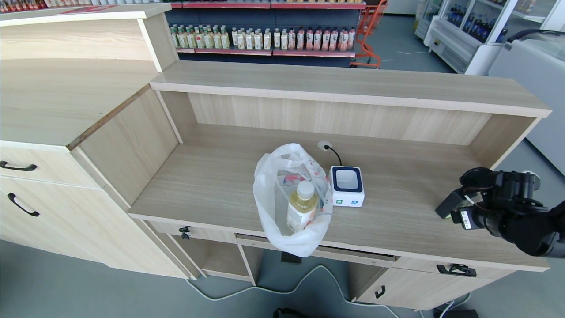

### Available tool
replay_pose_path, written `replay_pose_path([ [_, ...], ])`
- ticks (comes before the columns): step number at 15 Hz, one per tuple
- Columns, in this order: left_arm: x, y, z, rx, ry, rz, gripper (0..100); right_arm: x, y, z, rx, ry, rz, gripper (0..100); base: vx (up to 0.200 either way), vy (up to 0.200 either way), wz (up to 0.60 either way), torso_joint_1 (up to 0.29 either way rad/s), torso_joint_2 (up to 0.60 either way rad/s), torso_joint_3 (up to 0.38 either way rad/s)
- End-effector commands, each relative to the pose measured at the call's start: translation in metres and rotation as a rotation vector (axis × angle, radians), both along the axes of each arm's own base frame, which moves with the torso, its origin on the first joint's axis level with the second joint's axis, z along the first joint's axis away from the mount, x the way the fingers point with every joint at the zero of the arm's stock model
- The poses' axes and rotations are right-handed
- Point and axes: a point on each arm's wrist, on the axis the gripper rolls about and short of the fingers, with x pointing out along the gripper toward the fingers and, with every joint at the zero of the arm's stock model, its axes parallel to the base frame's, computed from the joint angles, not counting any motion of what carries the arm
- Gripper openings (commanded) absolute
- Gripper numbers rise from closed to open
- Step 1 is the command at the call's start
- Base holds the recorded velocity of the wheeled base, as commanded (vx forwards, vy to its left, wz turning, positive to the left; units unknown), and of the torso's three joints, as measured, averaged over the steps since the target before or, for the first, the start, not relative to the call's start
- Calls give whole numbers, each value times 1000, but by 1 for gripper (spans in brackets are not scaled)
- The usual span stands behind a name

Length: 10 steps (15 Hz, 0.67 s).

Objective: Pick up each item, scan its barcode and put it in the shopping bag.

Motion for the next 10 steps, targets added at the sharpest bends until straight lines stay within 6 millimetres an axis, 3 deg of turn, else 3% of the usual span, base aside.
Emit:
replay_pose_path([
  [1,0,0,0,-2,0,0,100,-12,-5,15,-10,-30,-22,100,0,0,0,0,0,0],
  [5,0,0,0,0,0,0,100,-22,-18,15,-40,-9,-85,100,0,0,0,0,0,0],
  [10,0,0,0,-2,0,0,100,-18,-20,16,-41,-35,-109,100,0,0,0,0,0,0],
])
